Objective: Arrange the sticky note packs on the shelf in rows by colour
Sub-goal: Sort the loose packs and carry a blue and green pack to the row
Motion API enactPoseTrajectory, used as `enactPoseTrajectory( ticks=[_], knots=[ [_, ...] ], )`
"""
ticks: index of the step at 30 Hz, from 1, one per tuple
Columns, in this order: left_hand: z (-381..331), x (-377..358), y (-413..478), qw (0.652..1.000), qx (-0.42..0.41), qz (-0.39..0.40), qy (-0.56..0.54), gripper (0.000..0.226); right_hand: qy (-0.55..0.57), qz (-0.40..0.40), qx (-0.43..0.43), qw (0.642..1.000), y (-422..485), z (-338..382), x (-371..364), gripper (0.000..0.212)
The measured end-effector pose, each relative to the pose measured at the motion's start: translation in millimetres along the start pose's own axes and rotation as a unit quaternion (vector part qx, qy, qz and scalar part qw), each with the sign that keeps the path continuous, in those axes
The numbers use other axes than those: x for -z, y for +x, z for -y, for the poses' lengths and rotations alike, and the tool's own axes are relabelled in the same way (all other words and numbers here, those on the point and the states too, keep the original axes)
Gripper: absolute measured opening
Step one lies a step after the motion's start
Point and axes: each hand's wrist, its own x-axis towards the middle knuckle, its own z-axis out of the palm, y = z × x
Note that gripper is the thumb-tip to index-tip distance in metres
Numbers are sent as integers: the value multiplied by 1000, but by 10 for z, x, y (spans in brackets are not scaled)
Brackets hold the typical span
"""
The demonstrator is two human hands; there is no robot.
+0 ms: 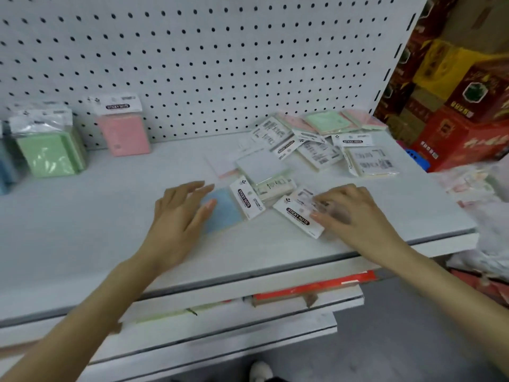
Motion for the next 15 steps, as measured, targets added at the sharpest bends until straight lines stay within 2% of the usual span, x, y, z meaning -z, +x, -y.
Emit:
enactPoseTrajectory(
  ticks=[2, 4, 6, 9, 12, 15],
  knots=[
    [13, 51, 137, 995, 98, -4, -28, 86, -20, -22, -76, 997, 100, -3, -24, 61],
    [22, 64, 223, 989, 145, 39, -14, 85, -74, 2, -110, 991, 144, 11, -67, 70],
    [19, 30, 243, 986, 138, 80, 50, 78, -114, 9, -121, 986, 149, 31, -104, 78],
    [13, -32, 235, 983, 131, 63, 116, 76, -118, 4, -148, 982, 135, 66, -138, 82],
    [-26, -51, 231, 978, 161, 49, 125, 77, -109, 14, -178, 978, 135, 117, -162, 82],
    [-62, -39, 239, 970, 194, 69, 128, 77, -74, 16, -212, 974, 160, 150, -176, 83]
  ],
)
